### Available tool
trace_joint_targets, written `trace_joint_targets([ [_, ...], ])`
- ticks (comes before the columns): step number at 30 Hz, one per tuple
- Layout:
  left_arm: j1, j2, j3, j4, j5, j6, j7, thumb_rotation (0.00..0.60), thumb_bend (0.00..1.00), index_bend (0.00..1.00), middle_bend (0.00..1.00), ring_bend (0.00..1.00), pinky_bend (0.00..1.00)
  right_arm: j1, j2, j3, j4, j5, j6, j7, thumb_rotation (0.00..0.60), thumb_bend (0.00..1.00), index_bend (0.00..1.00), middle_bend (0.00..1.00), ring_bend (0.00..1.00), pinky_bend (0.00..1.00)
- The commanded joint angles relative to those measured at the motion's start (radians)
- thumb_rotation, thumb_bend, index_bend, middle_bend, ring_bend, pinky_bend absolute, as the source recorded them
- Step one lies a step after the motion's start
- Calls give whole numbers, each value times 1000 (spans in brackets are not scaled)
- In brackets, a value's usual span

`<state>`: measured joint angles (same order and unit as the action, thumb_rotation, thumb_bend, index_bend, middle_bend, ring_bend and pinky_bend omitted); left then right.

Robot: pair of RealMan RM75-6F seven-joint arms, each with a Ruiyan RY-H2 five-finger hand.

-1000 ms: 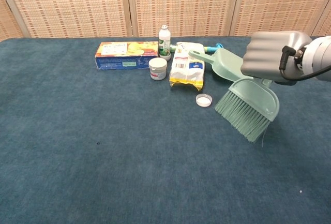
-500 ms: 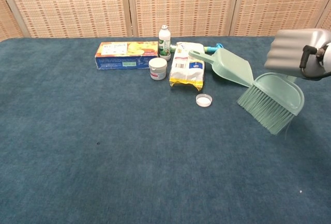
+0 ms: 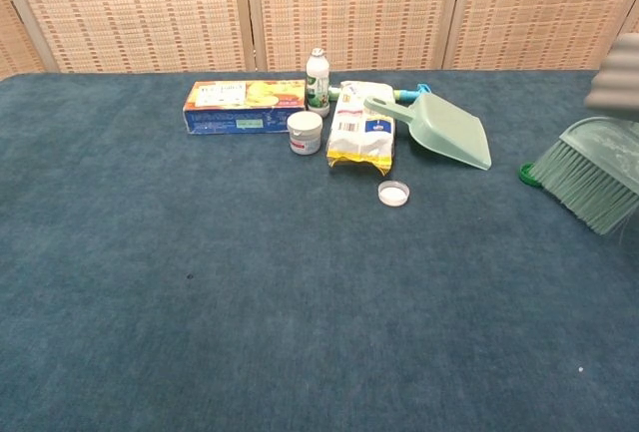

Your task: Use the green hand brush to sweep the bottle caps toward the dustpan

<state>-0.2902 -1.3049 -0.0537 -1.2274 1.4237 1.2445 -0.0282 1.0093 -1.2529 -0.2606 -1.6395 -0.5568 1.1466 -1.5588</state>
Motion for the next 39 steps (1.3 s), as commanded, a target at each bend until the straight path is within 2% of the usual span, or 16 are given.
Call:
trace_joint_targets([
  [1, -4, -8, -5, -18, -13, -6, 33, 600, 460, 0, 0, 47, 170, -18, 8, -13, 34, 8, -15, 19, 600, 405, 1000, 887, 610, 510],
  [6, -7, -10, -7, -26, -24, -15, 56, 600, 460, 0, 0, 48, 170, -37, 19, -26, 75, 3, -24, 34, 600, 405, 1000, 887, 610, 511],
  [9, -6, -12, -8, -30, -28, -16, 64, 600, 460, 0, 0, 48, 170, -48, 38, -16, 78, -27, -25, 79, 600, 404, 1000, 887, 610, 512],
  [16, -3, -7, -9, -42, -31, -9, 69, 600, 461, 0, 0, 48, 170, -71, 148, 50, -32, -178, 29, 255, 600, 404, 1000, 887, 611, 512],
  [19, -10, -8, -14, -33, -34, -19, 62, 600, 460, 0, 0, 47, 170, -76, 170, 82, -87, -221, 66, 283, 600, 403, 1000, 887, 610, 515],
  [22, -11, -10, -13, -34, -29, -18, 60, 600, 459, 0, 0, 47, 169, -64, 171, 114, -141, -239, 53, 299, 600, 401, 1000, 887, 611, 515],
  [29, -7, -2, -11, -38, -27, -11, 45, 600, 460, 0, 0, 48, 174, -4, 71, 188, -190, -197, 3, 248, 600, 400, 1000, 887, 610, 515],
  [39, 1, 15, -15, -39, -27, 1, 11, 600, 459, 0, 0, 47, 175, 88, -108, 238, -120, -85, -61, 175, 600, 401, 1000, 887, 610, 516],
])
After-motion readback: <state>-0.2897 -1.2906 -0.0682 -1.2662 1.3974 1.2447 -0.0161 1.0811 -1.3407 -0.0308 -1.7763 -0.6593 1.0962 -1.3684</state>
